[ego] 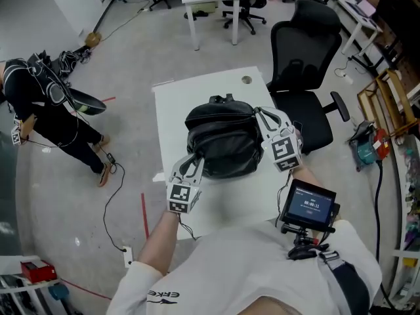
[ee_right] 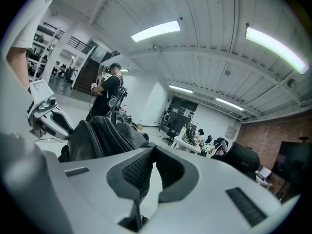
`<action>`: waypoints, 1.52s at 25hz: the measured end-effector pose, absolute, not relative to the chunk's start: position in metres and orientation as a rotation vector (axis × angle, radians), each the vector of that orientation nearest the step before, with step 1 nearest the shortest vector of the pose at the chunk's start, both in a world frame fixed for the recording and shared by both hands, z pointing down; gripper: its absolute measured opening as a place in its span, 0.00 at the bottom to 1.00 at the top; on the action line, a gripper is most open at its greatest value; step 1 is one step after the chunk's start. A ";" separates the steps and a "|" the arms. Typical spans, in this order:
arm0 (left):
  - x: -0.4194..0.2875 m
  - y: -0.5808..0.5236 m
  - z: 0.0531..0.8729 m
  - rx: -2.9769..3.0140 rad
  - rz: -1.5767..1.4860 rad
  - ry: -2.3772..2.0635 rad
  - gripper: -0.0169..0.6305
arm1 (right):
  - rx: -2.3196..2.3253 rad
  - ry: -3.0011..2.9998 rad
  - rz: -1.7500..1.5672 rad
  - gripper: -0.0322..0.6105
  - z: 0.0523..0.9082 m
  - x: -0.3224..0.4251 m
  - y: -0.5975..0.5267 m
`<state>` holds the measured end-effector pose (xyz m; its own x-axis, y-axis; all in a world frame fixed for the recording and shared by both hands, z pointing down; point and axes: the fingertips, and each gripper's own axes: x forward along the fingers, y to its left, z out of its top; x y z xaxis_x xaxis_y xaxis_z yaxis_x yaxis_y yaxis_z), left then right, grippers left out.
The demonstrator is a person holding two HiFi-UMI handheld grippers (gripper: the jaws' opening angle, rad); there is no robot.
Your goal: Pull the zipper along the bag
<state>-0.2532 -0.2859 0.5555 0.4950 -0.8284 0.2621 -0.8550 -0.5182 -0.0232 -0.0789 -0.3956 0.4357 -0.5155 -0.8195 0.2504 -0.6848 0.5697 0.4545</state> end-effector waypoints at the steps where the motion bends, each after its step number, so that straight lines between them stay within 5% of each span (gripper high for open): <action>1: -0.253 -0.286 0.556 2.623 0.366 -1.474 0.14 | 1.215 -2.366 -0.419 0.08 0.433 -0.082 -0.395; 38: -0.261 -0.293 0.557 2.679 0.206 -1.371 0.14 | 1.013 -2.236 -0.576 0.08 0.419 -0.212 -0.390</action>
